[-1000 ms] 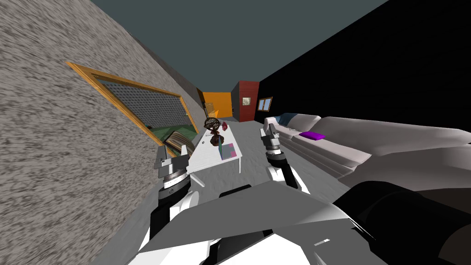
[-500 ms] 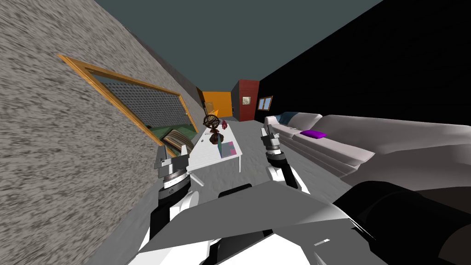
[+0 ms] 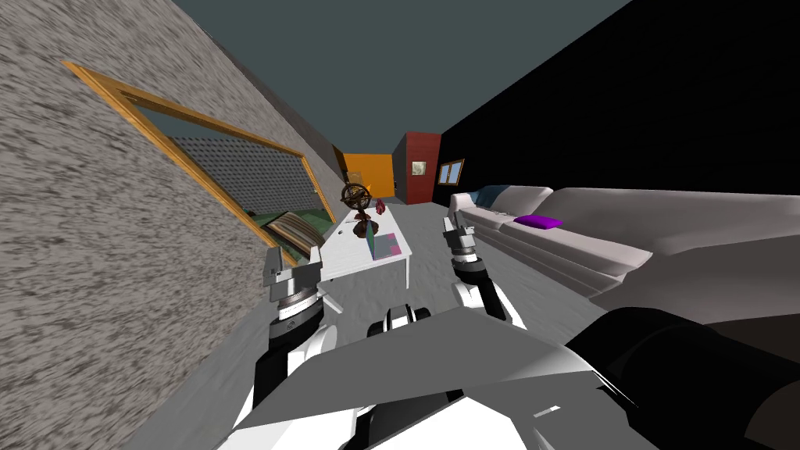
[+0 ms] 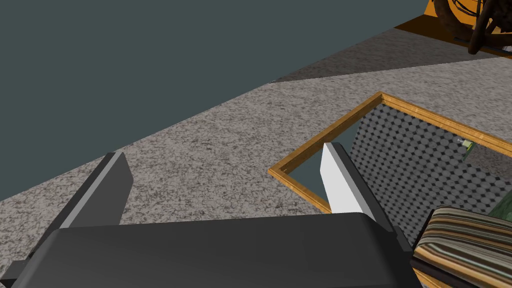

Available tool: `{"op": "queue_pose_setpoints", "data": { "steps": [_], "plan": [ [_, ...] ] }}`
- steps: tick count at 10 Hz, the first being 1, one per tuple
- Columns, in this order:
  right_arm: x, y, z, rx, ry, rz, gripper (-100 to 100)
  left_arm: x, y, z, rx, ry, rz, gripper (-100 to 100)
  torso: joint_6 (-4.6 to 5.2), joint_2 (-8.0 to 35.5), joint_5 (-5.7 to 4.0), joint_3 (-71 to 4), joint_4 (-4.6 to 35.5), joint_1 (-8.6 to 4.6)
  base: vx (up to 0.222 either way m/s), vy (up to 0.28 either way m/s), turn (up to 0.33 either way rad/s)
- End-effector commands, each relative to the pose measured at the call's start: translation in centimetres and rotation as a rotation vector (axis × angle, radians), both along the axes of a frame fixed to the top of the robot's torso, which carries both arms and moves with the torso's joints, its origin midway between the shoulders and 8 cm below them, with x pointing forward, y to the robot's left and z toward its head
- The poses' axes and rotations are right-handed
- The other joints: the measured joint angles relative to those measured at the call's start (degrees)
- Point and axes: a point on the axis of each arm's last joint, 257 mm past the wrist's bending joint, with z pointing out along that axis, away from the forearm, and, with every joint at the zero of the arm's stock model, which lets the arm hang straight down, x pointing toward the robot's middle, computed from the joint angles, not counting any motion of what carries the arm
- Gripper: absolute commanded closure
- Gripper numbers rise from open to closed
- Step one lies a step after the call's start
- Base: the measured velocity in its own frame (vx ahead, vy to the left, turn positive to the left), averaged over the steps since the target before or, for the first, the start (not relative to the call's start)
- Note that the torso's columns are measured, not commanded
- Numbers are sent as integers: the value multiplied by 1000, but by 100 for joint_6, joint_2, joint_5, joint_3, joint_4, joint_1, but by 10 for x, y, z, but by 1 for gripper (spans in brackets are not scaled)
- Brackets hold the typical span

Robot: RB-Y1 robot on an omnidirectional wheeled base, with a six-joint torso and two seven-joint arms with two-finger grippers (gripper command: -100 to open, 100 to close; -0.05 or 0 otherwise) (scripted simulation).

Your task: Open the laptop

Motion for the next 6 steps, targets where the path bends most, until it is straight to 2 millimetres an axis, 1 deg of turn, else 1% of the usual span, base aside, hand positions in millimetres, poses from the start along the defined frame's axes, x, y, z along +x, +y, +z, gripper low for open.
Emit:
{"op": "queue_pose_setpoints", "data": {
  "steps": [1,2,4,5,6],
  "plan": [
    [0,0,0,0,0,0,0,7,-5,-8,30,32,-36,-100,0,51,0,-113,56,-1,17,-10,-1],
    [0,0,0,0,0,0,0,10,-6,-12,36,48,-50,-100,0,65,0,-140,72,0,23,-11,-2],
    [0,0,0,0,0,0,0,26,-8,-34,24,126,-97,-100,0,68,-1,-146,77,-1,47,-27,-4],
    [0,0,0,0,0,0,0,30,-8,-40,14,147,-106,-100,0,67,-2,-147,77,-8,56,-36,-2],
    [0,0,0,0,0,0,0,38,-7,-54,-12,188,-124,-100,0,70,-2,-146,78,-5,65,-36,-5]
  ]
}}
